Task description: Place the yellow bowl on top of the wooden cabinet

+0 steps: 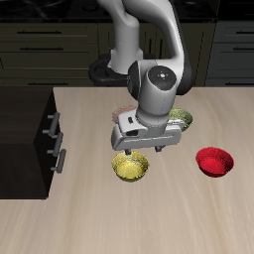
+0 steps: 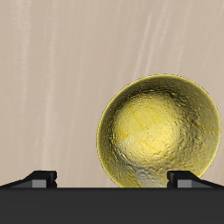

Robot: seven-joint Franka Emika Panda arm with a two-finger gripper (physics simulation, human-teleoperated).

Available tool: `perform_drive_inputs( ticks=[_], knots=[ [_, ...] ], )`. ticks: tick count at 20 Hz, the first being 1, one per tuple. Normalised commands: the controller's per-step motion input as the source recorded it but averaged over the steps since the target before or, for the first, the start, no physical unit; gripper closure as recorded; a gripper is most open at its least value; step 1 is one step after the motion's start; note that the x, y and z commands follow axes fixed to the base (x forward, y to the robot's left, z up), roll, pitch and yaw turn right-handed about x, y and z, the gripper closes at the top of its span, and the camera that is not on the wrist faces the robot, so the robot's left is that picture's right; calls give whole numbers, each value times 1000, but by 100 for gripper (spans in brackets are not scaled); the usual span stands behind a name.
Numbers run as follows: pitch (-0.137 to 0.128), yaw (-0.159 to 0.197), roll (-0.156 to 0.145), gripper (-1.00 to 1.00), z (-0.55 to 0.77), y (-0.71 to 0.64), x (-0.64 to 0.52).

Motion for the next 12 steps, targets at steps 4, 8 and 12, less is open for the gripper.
perform_drive_inputs(
  ticks=[4, 8, 12],
  knots=[
    [12, 3, 2, -100, -123, 1, -20],
    [29, 4, -2, -100, -213, 15, 2],
    [33, -19, -11, -100, -208, -78, 20]
  ],
)
